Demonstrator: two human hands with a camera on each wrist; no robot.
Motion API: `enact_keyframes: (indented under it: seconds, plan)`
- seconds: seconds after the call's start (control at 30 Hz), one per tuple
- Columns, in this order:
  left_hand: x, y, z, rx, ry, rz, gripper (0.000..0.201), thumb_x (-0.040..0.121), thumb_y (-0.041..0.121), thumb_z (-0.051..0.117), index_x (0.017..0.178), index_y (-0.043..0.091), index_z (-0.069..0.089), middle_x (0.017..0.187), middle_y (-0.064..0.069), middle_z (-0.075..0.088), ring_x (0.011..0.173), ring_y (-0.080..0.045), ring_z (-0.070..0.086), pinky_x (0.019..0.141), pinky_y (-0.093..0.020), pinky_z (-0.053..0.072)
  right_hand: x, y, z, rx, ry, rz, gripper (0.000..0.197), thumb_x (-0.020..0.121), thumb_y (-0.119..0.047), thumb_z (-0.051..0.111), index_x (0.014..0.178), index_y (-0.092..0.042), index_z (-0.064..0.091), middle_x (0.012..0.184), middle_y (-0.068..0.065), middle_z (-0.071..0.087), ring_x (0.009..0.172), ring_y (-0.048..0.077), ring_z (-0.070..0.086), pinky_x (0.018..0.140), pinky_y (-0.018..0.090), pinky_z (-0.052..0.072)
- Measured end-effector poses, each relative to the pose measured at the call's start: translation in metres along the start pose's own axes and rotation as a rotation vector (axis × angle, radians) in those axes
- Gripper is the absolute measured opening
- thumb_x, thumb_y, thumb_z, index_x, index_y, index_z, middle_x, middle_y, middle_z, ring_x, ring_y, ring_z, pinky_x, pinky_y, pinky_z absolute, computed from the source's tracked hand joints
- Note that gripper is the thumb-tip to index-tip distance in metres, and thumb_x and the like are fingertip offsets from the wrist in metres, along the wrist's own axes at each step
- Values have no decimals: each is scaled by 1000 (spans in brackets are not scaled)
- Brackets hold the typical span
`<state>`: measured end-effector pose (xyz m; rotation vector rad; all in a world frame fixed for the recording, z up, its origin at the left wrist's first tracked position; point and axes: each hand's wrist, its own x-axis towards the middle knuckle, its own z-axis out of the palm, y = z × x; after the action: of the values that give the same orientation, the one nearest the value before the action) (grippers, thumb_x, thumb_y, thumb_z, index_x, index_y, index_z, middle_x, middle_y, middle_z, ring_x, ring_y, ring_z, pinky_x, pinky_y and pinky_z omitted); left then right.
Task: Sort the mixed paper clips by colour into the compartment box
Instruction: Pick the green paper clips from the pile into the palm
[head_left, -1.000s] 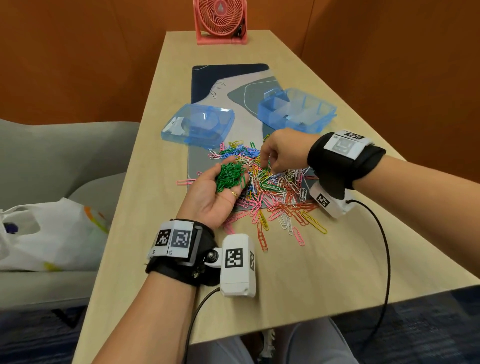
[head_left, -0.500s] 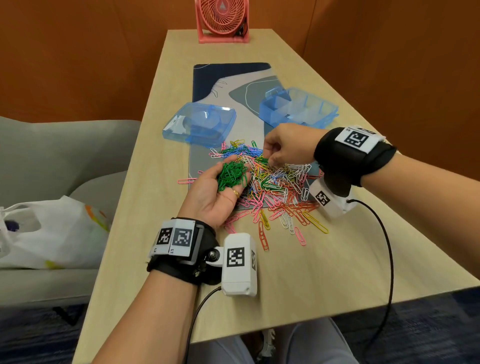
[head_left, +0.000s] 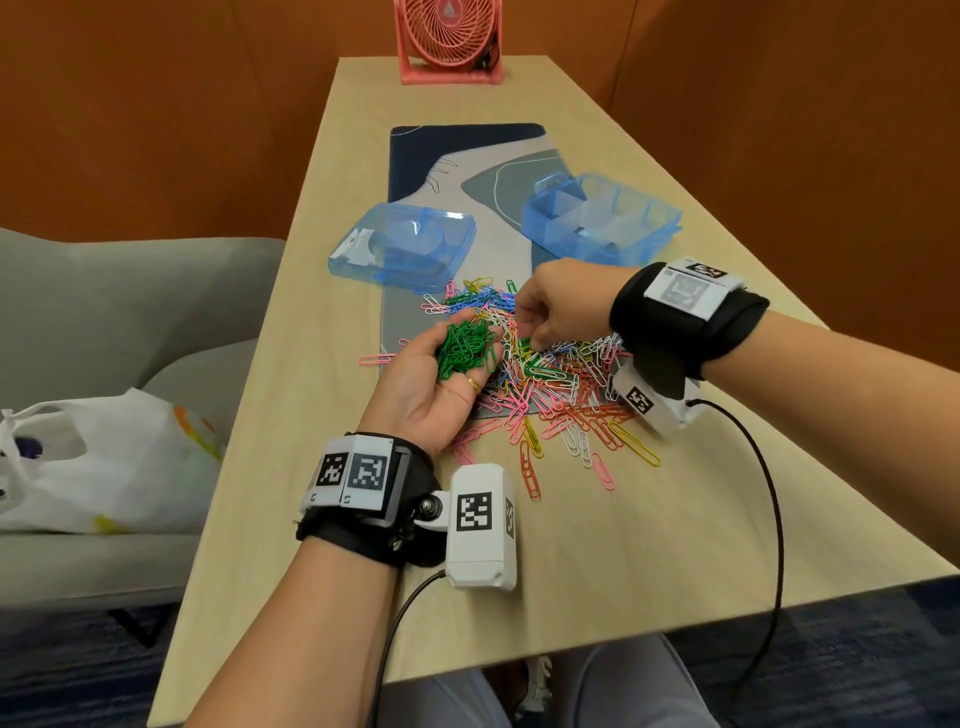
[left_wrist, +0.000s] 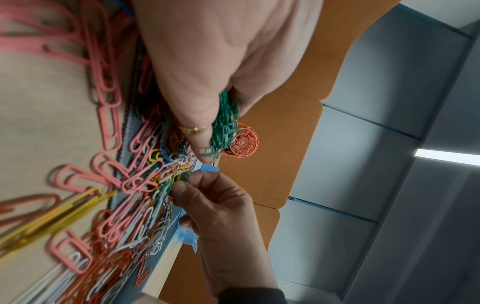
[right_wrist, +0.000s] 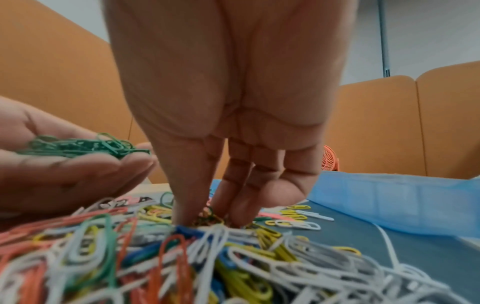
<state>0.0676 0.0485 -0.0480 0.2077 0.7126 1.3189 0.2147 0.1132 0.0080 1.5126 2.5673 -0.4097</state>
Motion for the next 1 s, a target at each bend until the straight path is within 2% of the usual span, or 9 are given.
enact_keyframes:
  seconds: [0.23, 0.3, 0.37, 0.43, 0.53, 0.67, 0.73, 0.83, 1.0]
  plan:
    - [1, 0, 0, 6, -1, -1, 27, 101, 11, 33, 94, -1, 57, 97, -20, 57, 82, -28, 60, 74, -34, 53, -3, 5, -11, 117, 71, 30, 10, 82, -11, 71, 92, -12, 69, 74, -3, 67, 68, 9, 61, 59, 12, 42]
    - [1, 0, 0, 7, 2, -2, 27, 101, 11, 34, 95, 0, 57, 98, -19, 57, 83, -28, 60, 75, -34, 52, -6, 0, -18, 182, 81, -8, 12, 83, -10, 68, 94, -15, 70, 67, -8, 66, 57, -1, 59, 54, 6, 42]
    - [1, 0, 0, 3, 1, -13, 25, 101, 11, 35, 95, 1, 57, 97, -19, 58, 83, -27, 61, 72, -34, 53, -9, -6, -25, 237, 86, -55, 17, 84, -9, 66, 94, -22, 71, 65, -11, 64, 49, -9, 54, 53, 6, 43]
    - [1, -1, 0, -14, -6, -24, 25, 100, 11, 34, 95, 1, 57, 96, -19, 59, 82, -27, 61, 72, -33, 53, -12, -13, -28, 295, 66, -93, 21, 86, -7, 64, 95, -25, 71, 70, -7, 68, 53, -7, 56, 57, 9, 48]
    - [1, -1, 0, -32, -20, -34, 25, 100, 10, 35, 94, -1, 57, 94, -21, 60, 82, -28, 60, 76, -35, 53, -14, -16, -28, 432, 41, -103, 20, 87, -2, 63, 100, -15, 71, 78, 6, 71, 63, 9, 64, 62, 12, 54]
    - [1, -1, 0, -18, -19, -35, 26, 100, 9, 35, 92, -1, 58, 95, -21, 58, 83, -29, 60, 73, -35, 55, -15, -3, -22, 294, 61, 5, 12, 84, -5, 67, 86, -16, 71, 68, -1, 69, 48, 0, 59, 55, 14, 48]
    - [1, -1, 0, -22, -26, -32, 26, 100, 9, 35, 92, -1, 57, 98, -21, 58, 83, -29, 60, 65, -34, 57, -18, 0, -14, 214, 3, 47, 3, 80, -14, 73, 82, -16, 72, 70, -1, 70, 53, 3, 60, 56, 16, 47]
    - [2, -1, 0, -35, -30, -32, 25, 100, 8, 35, 92, -1, 56, 107, -22, 54, 84, -30, 60, 63, -34, 57, -20, 0, -1, 123, -88, 50, 13, 75, -25, 78, 82, -15, 73, 77, -1, 71, 67, 11, 60, 59, 18, 45]
    - [1, -1, 0, -45, -29, -30, 25, 100, 9, 35, 92, -2, 56, 96, -22, 57, 81, -31, 60, 62, -34, 57, -18, 4, 2, 111, -85, 33, 18, 77, -17, 73, 64, -20, 60, 63, -5, 63, 57, 8, 55, 56, 18, 37]
